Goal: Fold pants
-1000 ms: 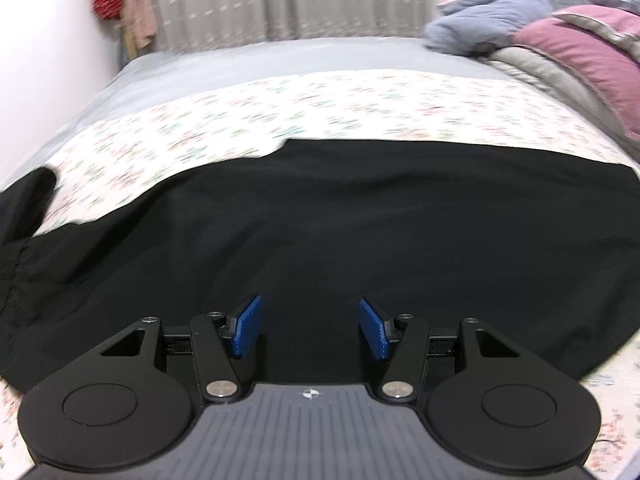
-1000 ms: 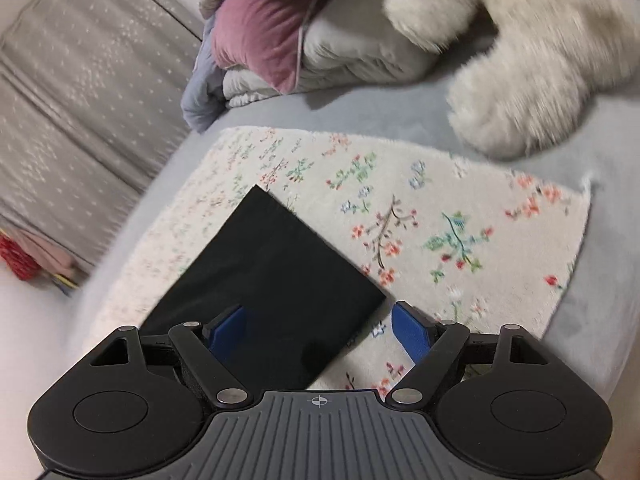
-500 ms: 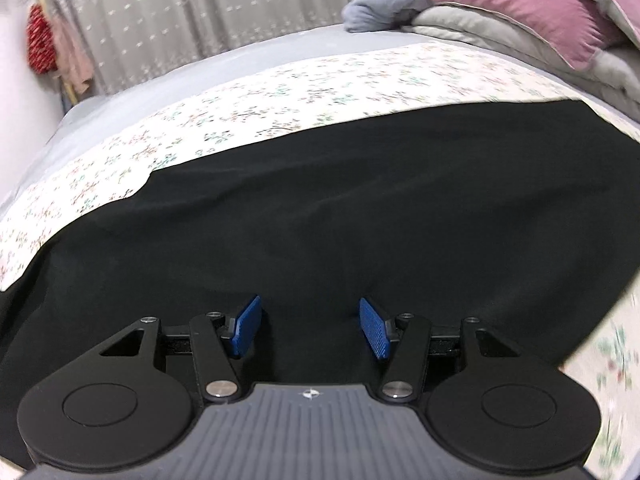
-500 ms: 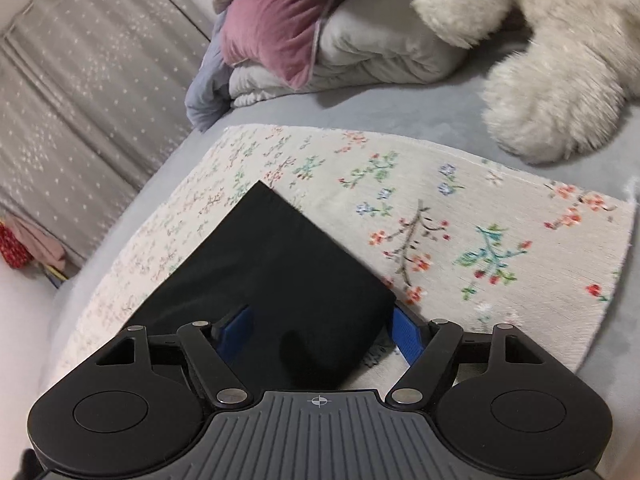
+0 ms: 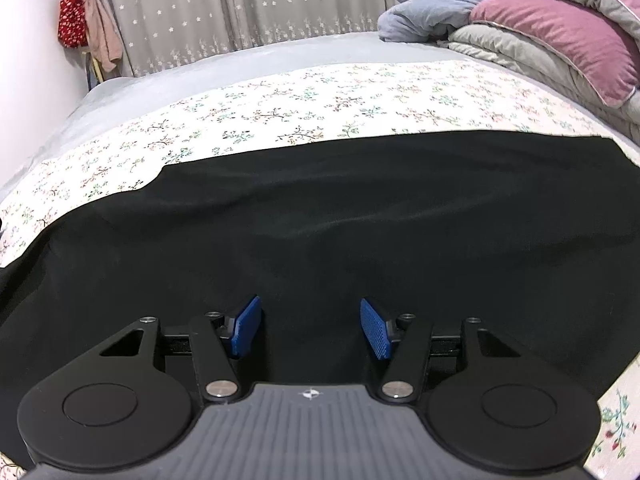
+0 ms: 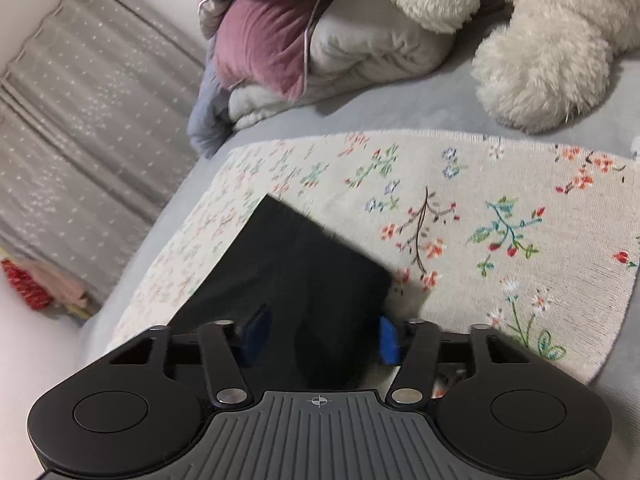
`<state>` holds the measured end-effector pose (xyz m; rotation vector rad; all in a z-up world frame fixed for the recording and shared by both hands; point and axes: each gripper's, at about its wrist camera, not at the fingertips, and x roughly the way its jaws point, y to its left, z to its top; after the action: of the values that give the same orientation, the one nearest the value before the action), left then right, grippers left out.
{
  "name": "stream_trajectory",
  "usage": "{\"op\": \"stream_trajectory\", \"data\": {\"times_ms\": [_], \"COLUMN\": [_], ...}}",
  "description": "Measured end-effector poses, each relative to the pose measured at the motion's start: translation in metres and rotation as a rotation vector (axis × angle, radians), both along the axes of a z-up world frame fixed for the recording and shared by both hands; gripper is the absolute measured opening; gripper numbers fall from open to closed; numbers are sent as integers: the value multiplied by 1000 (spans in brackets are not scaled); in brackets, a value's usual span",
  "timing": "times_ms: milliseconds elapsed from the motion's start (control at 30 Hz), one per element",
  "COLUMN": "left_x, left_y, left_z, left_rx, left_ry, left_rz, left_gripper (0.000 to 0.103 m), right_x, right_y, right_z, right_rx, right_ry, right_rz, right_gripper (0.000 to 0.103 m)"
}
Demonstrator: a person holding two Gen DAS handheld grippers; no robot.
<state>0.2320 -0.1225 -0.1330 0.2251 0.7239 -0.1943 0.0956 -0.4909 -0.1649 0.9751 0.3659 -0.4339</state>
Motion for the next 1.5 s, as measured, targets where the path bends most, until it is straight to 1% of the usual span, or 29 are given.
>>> {"op": "stream_trajectory", "data": {"times_ms": [33, 67, 133, 233, 300, 367, 433, 500, 533, 600, 667, 700, 733, 800, 867, 900, 933, 967, 1000, 1067, 1100, 1133, 1200, 1233, 1300, 1367, 1400, 1433, 1500], "left_x": [1, 2, 2, 3, 3, 4, 5, 7, 9, 12, 15, 16, 17, 18, 17, 16, 16, 16, 18, 15, 14, 13, 11, 10, 9, 10, 9, 9, 9], "left_y": [0, 1, 1, 3, 8, 17, 30, 43, 50, 62, 74, 78, 83, 92, 96, 96, 97, 98, 96, 97, 97, 97, 93, 91, 87, 83, 81, 79, 75], "left_z": [0, 0, 1, 3, 6, 11, 17, 21, 22, 21, 19, 18, 16, 14, 16, 16, 16, 16, 16, 17, 17, 18, 19, 20, 20, 19, 18, 17, 16], "left_rx": [-8, -14, -18, -36, -55, -89, -140, -186, -209, -245, -287, -309, -337, -383, -402, -405, -409, -414, -419, -434, -441, -447, -459, -465, -475, -483, -490, -496, -511], "left_ry": [-1, -3, -2, 3, 3, 5, 15, 30, 38, 56, 85, 101, 120, 143, 148, 149, 151, 153, 157, 164, 166, 167, 167, 168, 170, 176, 181, 187, 198], "left_rz": [0, -2, -2, 4, 16, 39, 74, 115, 137, 163, 182, 187, 192, 193, 183, 176, 169, 167, 165, 158, 148, 136, 108, 95, 78, 65, 56, 47, 25], "left_gripper": [64, 64, 64, 64, 64, 64, 64, 64, 64, 64, 64, 64, 64, 64, 64, 64, 64, 64, 64, 64, 64, 64, 64, 64, 64, 64, 64, 64, 64], "right_x": [3, 5, 11, 15, 15, 19, 28, 42, 51, 59, 63, 64, 65, 64, 58, 54, 50, 45, 40, 32, 30, 30, 37, 43, 52, 52, 53, 52, 45], "right_y": [0, -1, -3, 0, 9, 32, 66, 119, 156, 227, 298, 325, 346, 368, 375, 371, 364, 354, 345, 326, 317, 309, 294, 286, 280, 282, 284, 289, 301], "right_z": [-1, -3, -7, -2, 12, 36, 60, 76, 79, 71, 46, 32, 19, 2, 2, 11, 21, 33, 44, 61, 67, 69, 67, 63, 58, 52, 50, 46, 40], "right_rx": [0, 12, 37, 21, -63, -243, -448, -693, -841, -1104, -1361, -1444, -1493, -1515, -1536, -1483, -1397, -1288, -1197, -1065, -1035, -1023, -1016, -1007, -978, -964, -968, -979, -1011], "right_ry": [-2, -6, -19, -33, -58, -86, -114, -128, -129, -123, -76, -40, -2, 41, 36, 0, -54, -122, -175, -257, -272, -262, -185, -141, -95, -81, -74, -61, -39], "right_rz": [-14, -21, -22, -22, -31, -23, 30, 145, 243, 423, 630, 736, 820, 906, 908, 935, 972, 1016, 1046, 1075, 1073, 1054, 1002, 993, 1027, 1096, 1119, 1141, 1180], "right_gripper": [29, 25, 10, 5, 5, 5, 5, 5, 5, 5, 5, 5, 5, 9, 22, 35, 49, 56, 67, 69, 69, 67, 62, 52, 40, 37, 29, 16, 3]}}
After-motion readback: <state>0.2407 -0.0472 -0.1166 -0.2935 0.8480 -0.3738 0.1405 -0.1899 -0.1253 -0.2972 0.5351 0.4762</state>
